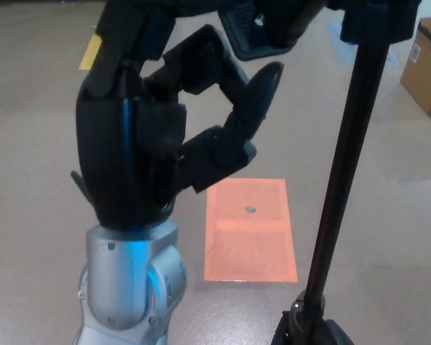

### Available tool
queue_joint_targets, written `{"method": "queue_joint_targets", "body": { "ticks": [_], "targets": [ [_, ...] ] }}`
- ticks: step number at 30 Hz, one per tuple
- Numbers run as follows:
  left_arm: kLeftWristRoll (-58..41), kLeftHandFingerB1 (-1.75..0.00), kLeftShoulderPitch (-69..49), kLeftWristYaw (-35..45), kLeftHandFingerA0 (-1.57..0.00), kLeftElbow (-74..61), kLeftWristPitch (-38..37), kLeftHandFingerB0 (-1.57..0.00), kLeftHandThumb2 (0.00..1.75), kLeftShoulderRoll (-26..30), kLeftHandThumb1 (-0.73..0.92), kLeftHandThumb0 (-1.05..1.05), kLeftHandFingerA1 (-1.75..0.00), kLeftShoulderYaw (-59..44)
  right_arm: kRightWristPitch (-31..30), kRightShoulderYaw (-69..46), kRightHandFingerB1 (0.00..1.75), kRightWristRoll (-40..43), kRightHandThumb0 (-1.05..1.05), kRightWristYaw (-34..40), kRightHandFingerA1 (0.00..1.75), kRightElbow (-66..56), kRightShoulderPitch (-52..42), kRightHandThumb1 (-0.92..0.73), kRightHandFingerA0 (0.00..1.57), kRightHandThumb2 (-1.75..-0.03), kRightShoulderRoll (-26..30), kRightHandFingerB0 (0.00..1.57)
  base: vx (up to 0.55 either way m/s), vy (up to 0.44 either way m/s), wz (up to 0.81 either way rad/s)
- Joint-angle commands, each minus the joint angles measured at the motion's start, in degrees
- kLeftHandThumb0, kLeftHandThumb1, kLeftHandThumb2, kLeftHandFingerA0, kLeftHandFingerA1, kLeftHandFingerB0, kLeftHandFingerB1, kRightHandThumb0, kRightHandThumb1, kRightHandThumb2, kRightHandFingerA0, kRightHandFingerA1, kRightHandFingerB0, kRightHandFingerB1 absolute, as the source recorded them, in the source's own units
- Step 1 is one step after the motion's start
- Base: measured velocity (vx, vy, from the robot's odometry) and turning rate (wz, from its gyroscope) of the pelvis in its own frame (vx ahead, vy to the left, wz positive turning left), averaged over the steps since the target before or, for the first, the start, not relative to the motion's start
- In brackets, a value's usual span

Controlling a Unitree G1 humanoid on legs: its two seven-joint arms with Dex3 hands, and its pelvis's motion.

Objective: A phone stand is kept on the floor and the robot uses both its hands to grab it and uses its left hand to extend the phone stand by pulling it upwards

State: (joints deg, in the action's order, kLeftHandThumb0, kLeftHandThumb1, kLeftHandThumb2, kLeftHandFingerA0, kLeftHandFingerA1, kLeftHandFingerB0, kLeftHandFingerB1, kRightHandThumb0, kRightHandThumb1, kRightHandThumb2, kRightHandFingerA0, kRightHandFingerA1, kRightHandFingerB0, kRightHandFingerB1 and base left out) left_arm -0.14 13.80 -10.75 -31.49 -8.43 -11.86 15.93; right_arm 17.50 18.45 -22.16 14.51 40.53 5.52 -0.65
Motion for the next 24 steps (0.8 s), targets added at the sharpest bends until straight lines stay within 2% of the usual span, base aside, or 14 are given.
{"method": "queue_joint_targets", "body": {
  "ticks": [1,4,5,6,7,10,15,16,24],
  "targets": [
    [-1.8,-1.75,-20.0,1.7,-0.82,11.6,1.5,-0.62,0.58,3.7,0.65,-0.16,-1.75,0.6,-0.2,-3.6,1.75,0.7,-0.43,-1.8,1.75,-10.6,-0.5,-0.69,1.05,-0.6,5.5,0.9,0.0,0.0,0.0],
    [-1.8,-1.75,-21.0,1.2,-0.81,10.8,1.8,-0.63,0.57,3.9,0.65,-0.16,-1.75,0.7,-1.6,-3.8,1.75,0.6,-0.43,-2.0,1.75,-11.8,-1.7,-0.65,1.07,-0.65,5.5,0.92,0.0,0.0,0.0],
    [-2.1,-1.75,-20.9,1.2,-0.81,11.1,1.7,-0.62,0.57,3.9,0.65,-0.16,-1.75,0.6,-2.2,-4.0,1.75,0.7,-0.43,-2.1,1.75,-11.9,-1.7,-0.68,1.07,-0.6,5.5,0.92,0.0,0.0,0.0],
    [-1.9,-1.75,-21.0,1.2,-0.81,11.0,1.4,-0.62,0.57,4.0,0.65,-0.16,-1.75,0.8,-2.4,-4.1,1.75,1.0,-0.42,-2.4,1.75,-12.3,-2.2,-0.65,1.07,-0.65,5.5,0.93,0.0,0.0,0.0],
    [-1.9,-1.33,-20.9,1.1,-1.17,11.0,1.4,-0.97,0.82,3.9,0.49,-0.22,-1.44,0.9,-2.5,-4.1,1.75,1.0,-0.4,-2.5,1.75,-12.5,-2.6,-0.64,1.08,-0.66,5.5,0.93,0.0,0.0,0.0],
    [-1.4,-1.33,-21.0,0.7,-1.17,10.6,1.6,-0.98,0.83,3.7,0.49,-0.21,-1.42,1.1,-2.2,-4.1,1.75,1.0,-0.39,-2.5,1.75,-12.7,-3.3,-0.64,1.08,-0.65,5.4,0.93,0.0,0.0,0.0],
    [-2.0,-1.35,-19.8,0.8,-1.17,11.0,2.1,-0.98,0.82,1.8,0.5,-0.22,-1.44,0.4,-3.2,-5.0,1.75,1.7,-0.38,-3.7,1.75,-13.6,-3.1,-0.68,1.05,-0.6,5.3,0.92,0.0,0.0,0.0],
    [-1.7,-1.75,-19.9,0.8,-0.82,10.8,2.3,-0.64,0.59,1.7,0.64,-0.15,-1.75,0.5,-3.4,-5.1,1.75,1.6,-0.38,-3.7,1.75,-13.9,-3.5,-0.67,1.06,-0.6,5.1,0.92,0.0,0.0,0.0],
    [-1.4,-1.75,-19.0,1.1,-0.81,10.9,4.3,-0.63,0.6,1.1,0.65,-0.16,-1.75,-0.3,-3.6,-5.3,1.75,0.9,-0.38,-3.7,1.75,-14.4,-3.7,-0.67,1.08,-0.6,4.7,0.93,0.0,0.0,0.0]
  ]
}}
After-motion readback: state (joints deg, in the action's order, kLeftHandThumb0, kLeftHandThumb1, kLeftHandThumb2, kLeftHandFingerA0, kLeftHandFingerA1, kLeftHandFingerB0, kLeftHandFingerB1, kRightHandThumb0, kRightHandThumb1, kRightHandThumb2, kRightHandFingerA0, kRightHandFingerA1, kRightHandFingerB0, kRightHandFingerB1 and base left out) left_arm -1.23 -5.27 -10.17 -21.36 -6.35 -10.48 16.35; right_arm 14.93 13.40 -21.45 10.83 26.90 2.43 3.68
